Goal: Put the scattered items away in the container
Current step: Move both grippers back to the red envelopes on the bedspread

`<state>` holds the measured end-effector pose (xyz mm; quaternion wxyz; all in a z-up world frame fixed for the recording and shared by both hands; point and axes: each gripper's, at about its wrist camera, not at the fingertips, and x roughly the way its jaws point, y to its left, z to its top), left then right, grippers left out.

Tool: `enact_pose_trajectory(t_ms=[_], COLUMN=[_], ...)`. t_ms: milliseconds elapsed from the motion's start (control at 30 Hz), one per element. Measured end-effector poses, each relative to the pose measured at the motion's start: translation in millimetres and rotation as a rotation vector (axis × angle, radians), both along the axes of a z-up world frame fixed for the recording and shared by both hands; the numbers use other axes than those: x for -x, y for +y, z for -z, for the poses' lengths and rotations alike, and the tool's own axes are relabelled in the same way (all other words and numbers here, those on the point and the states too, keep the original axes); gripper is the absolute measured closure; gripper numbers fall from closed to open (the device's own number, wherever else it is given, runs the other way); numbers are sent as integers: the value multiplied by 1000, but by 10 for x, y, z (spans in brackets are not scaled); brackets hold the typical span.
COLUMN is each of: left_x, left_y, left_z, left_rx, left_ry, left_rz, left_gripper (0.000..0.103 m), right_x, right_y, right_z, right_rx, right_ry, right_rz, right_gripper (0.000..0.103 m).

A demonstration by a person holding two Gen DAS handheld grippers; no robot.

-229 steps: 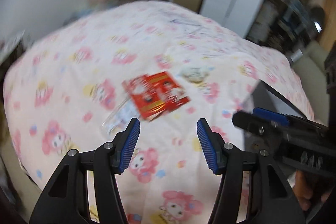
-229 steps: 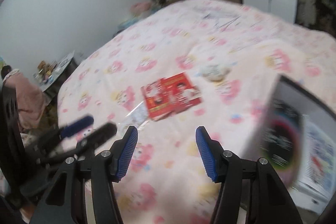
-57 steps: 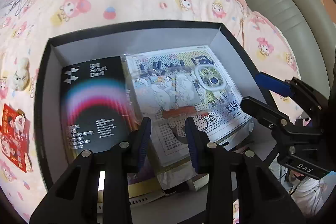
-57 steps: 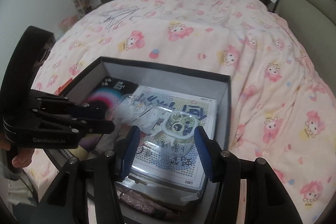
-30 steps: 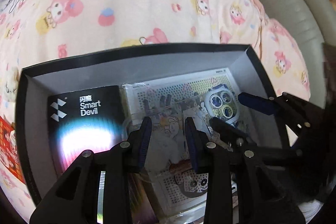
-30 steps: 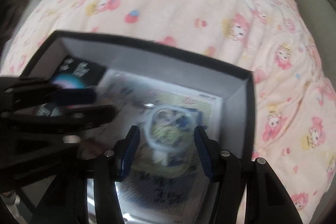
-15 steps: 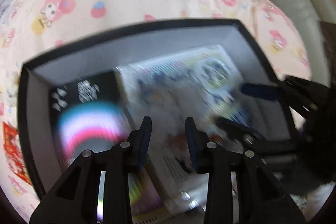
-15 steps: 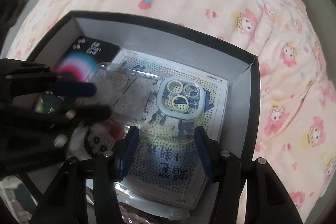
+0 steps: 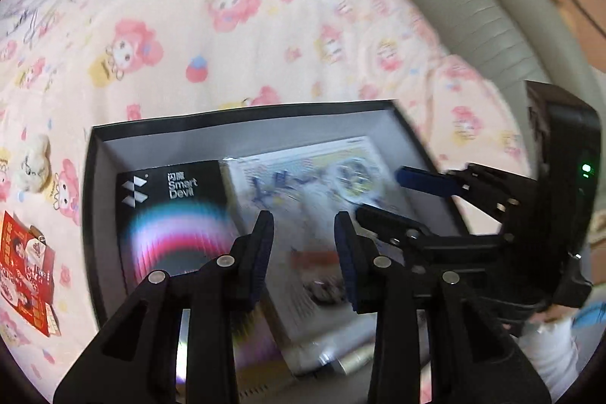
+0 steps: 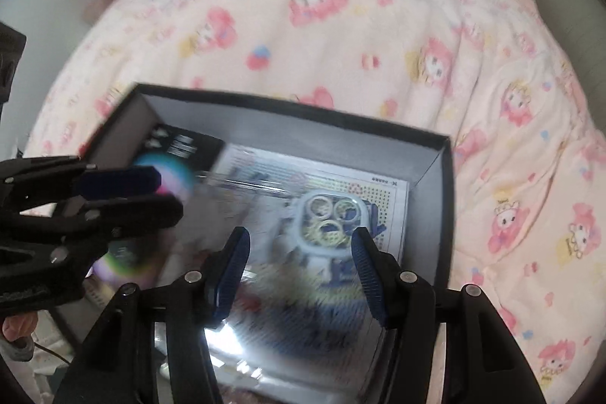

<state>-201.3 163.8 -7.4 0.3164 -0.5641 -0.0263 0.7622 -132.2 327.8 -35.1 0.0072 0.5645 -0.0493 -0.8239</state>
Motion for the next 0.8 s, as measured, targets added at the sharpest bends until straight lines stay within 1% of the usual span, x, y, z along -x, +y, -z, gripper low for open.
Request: enact_pose_trajectory(t_ms=[67,133,167,200,300,400,433,533,600,700,800], left_x=[-162,-299,-385,-445,-661,-867,-917,-1109,-1201,-1321,-1410], left_y=[-27,-25,-73,-107,-302,-535,-611,-939,-1148,-1553,-1952], left_z=[-126,-226,-279,-295,-317,-323,-329,-347,-355,-364,-313], left_rx=[-30,-48,-59,-68,-101,-102,-104,-109,-103,-93,-91], left_ry=[43,86,108,119,135,163,170,187,207,228,230], left_rz=[6,-3,-12,-19,-42,-71,-83,-140,-181,-267,-361], left_gripper=[62,63,63,63,62,62,62,61,61,61,61], right_x=[-207,-410,-379,-421,-311,-228,-299,-346,-376,-374,-298], right_y=[-155,-317,-227,-285,-460,-584,-661,-937,-1162,-1529,-1908], right_z=[-175,-316,-347,-387,-412,-384,-404,-368,-399,-396,-348], right_rx=[-6,-2,-10,-12,0,-2,-3,4,12,30,73], right_ry=[70,127,144,167,212,233,238,244,252,266,254], right_rz=[-10,-23,-20,-21,-44,-75,-84,-141,-196,-265,-332], right_gripper=[51,51,51,51,51,51,51,51,51,51,51])
